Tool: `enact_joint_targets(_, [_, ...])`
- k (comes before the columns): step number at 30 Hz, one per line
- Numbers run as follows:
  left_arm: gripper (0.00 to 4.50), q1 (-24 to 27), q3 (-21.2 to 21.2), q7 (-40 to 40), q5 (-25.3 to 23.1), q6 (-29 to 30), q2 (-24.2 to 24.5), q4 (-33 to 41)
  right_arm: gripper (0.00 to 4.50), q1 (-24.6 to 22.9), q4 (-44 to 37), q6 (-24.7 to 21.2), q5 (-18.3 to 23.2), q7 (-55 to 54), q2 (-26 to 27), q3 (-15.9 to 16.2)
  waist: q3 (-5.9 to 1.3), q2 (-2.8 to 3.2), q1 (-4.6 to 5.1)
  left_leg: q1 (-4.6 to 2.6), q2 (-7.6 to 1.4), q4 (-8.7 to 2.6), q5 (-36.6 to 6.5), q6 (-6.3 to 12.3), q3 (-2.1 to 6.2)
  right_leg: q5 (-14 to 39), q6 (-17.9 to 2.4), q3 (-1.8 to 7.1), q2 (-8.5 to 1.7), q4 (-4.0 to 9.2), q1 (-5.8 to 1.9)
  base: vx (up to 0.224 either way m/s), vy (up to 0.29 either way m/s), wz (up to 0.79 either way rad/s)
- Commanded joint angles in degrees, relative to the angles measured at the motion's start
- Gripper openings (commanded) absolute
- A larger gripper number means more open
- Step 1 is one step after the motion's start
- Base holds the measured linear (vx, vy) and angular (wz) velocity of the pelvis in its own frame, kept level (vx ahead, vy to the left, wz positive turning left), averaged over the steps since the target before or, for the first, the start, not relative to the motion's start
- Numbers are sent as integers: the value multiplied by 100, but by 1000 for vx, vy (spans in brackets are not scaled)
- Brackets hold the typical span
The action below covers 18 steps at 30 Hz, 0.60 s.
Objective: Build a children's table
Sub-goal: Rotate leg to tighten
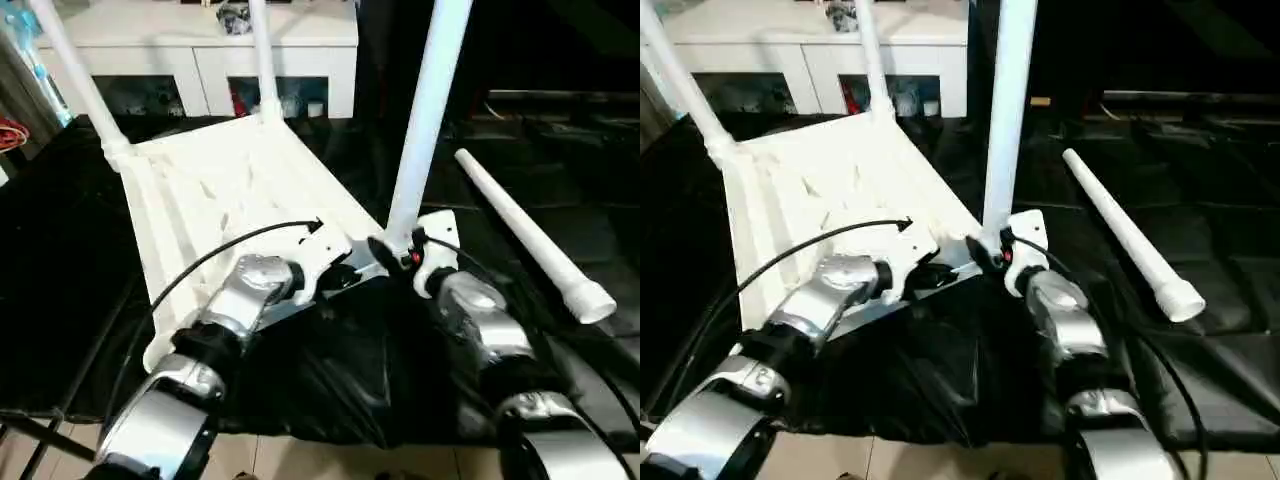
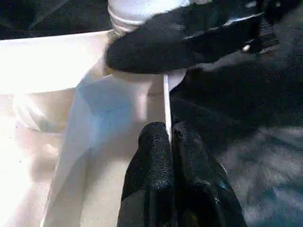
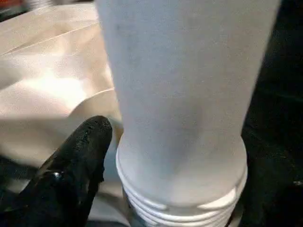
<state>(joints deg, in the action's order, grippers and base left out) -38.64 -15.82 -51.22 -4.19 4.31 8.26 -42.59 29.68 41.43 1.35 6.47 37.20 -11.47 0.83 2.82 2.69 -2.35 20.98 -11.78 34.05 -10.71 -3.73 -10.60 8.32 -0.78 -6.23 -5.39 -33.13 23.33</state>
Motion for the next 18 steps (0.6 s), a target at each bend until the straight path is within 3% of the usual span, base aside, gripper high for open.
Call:
enact_joint_targets(1, [0, 88, -79, -510, 271, -404, -3, 204, 385, -112, -346, -76, 44, 770, -135, 348, -411, -115, -47, -14, -121, -360, -1114, 618, 34, 1759, -1159, 263, -316, 395, -328, 0, 0, 0])
enact_joint_targets(5, [0, 151, -86, -905, 350, -485, 155, 321, 385, -296, -628, -213, 114, 1453, -464, 468, -413, -125, -128, -17, -150, -359, -1020, 666, 25, 1712, -1189, 263, -315, 365, -325, 0, 0, 0])
enact_joint_targets(6, [0, 212, -103, -1238, 442, -483, 285, 452, 385, -427, -836, -289, 163, 1873, -655, 589, -408, -156, -137, -20, -154, -364, -1019, 657, 22, 1714, -1185, 264, -312, 370, -327, 0, 0, 0])
enact_joint_targets(11, [0, 314, -160, -1781, 496, -481, 574, 622, 385, -651, -1264, -488, 297, 2663, -991, 825, -395, -143, -190, -42, -166, -377, -1146, 589, 15, 1857, -1172, 281, -320, 370, -295, 0, 0, 0])
enact_joint_targets(12, [0, 314, -160, -1781, 496, -481, 574, 622, 358, -651, -1264, -488, 297, 2663, -991, 825, -389, -149, -198, -42, -160, -379, -1161, 583, 14, 1895, -1150, 281, -313, 379, -303, 0, 0, 0])
enact_joint_targets(18, [0, 362, -199, -2168, 507, -405, 771, 699, 308, -798, -1628, -760, 366, 3111, -1161, 982, -389, -136, -275, -61, -178, -391, -1151, 504, 4, 1969, -1091, 310, -323, 377, -276, 0, 0, 0])
